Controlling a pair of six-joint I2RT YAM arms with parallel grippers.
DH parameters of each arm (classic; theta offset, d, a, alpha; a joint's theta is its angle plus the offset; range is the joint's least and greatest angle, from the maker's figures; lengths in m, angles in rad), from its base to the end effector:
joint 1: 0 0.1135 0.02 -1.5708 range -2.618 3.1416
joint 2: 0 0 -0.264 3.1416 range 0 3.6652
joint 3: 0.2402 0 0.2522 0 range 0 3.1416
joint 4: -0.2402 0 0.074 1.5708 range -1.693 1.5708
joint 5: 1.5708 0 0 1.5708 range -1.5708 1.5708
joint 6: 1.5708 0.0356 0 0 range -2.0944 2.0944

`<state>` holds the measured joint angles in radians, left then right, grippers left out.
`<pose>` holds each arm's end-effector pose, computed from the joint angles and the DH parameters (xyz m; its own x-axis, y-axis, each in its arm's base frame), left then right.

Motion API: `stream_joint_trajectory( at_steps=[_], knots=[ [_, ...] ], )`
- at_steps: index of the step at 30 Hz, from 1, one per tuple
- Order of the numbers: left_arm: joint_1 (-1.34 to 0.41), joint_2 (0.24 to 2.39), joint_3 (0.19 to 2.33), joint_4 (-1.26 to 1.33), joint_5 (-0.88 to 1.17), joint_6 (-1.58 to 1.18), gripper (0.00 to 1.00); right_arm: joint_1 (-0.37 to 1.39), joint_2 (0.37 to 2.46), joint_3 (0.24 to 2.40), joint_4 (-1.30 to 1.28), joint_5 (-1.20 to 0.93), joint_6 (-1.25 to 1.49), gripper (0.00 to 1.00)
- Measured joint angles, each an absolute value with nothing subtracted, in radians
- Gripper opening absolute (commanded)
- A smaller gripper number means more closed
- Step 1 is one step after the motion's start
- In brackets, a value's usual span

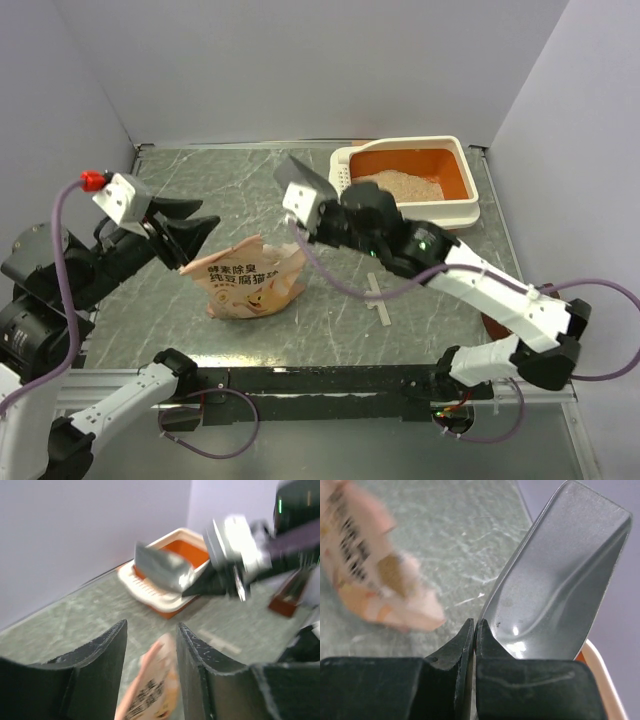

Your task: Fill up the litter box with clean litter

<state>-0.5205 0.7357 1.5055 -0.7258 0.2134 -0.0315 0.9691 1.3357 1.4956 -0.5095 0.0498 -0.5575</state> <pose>0.0545 -0.0399 0.5090 0.0171 -0.0452 -0.9988 0.6705 0.7416 -0.0221 0.1677 0.2411 0.4309 0.2571 -0.5591 -0.7882 -0.7788 0.3631 -0.5115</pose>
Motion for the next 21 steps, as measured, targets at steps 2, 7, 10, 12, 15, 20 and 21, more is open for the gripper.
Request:
stream_joint_trajectory(
  at_steps=[2,7,10,12,15,20,21],
  knots=[
    [-0.521,0.773,1.55,-0.723,0.238,-0.094,0.5,1.026,1.271,1.417,-0.517,0.067,-0.607,0.0],
    [-0.521,0.841,1.605,-0.761,0.314,-0.215,0.52,1.162,1.138,1.29,-0.567,0.086,-0.677,0.0],
    [-0.521,0.882,1.612,-0.786,0.383,-0.275,0.54,1.237,1.076,1.267,-0.585,0.1,-0.7,0.0],
    [-0.521,0.907,1.612,-0.799,0.423,-0.308,0.53,1.278,1.053,1.267,-0.585,0.113,-0.709,0.0],
    [-0.521,0.934,1.586,-0.799,0.478,-0.35,0.52,1.342,1.039,1.273,-0.595,0.142,-0.728,0.0],
    [-0.521,0.947,1.521,-0.803,0.53,-0.402,0.51,1.395,1.06,1.278,-0.607,0.177,-0.765,0.0],
    [-0.521,0.947,1.518,-0.805,0.537,-0.408,0.5,1.399,1.067,1.279,-0.61,0.186,-0.773,0.0]
  ],
)
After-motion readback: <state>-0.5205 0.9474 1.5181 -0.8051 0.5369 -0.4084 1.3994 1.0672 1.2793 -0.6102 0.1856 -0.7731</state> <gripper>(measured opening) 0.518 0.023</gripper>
